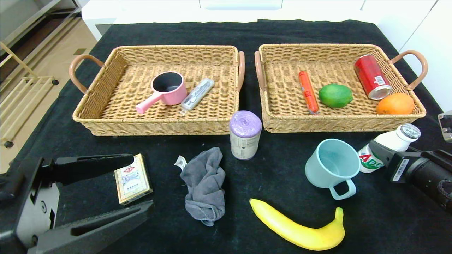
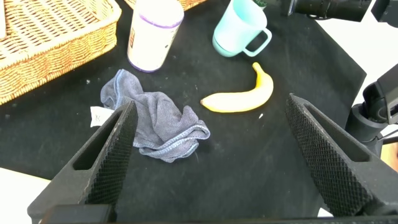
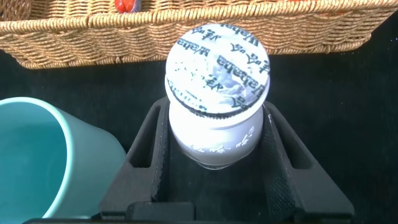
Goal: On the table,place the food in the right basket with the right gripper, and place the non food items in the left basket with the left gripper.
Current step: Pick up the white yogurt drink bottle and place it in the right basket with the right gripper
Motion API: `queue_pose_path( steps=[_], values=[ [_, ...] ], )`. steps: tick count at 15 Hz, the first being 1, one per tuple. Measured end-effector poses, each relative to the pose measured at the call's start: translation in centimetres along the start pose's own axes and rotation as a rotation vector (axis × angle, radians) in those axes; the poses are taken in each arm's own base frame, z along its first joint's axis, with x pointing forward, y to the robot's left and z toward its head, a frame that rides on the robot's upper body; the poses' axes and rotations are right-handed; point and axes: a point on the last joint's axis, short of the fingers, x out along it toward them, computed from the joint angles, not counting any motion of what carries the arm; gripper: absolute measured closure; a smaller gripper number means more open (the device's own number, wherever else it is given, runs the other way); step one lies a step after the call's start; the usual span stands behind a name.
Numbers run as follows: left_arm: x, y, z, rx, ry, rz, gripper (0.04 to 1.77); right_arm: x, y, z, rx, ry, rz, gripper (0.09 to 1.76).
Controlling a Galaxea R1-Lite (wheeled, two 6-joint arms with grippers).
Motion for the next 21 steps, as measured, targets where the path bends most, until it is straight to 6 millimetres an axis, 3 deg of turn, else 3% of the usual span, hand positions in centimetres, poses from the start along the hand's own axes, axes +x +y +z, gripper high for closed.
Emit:
queue_pose_path(
  steps=[8, 13, 18, 21],
  values=[
    [0.0, 0.0, 0.0, 0.002, 0.001, 0.001, 0.09, -0.5, 0.1, 0.0, -0.005, 0.005, 0.022, 0.97],
    [0.0, 0.0, 0.0, 0.004, -0.001, 0.002, 0.09, -1.9, 0.0, 1.5, -0.03, -0.01, 0.031, 0.97],
    [0.0, 0.0, 0.0, 0.009, 0.0, 0.002, 0.09, -3.1, 0.2, 6.1, -0.018, -0.05, 0.037, 0.97],
    [0.0, 0.0, 0.0, 0.009, 0.0, 0.002, 0.09, -2.3, 0.6, 8.8, -0.002, -0.099, 0.044, 0.97]
  ],
)
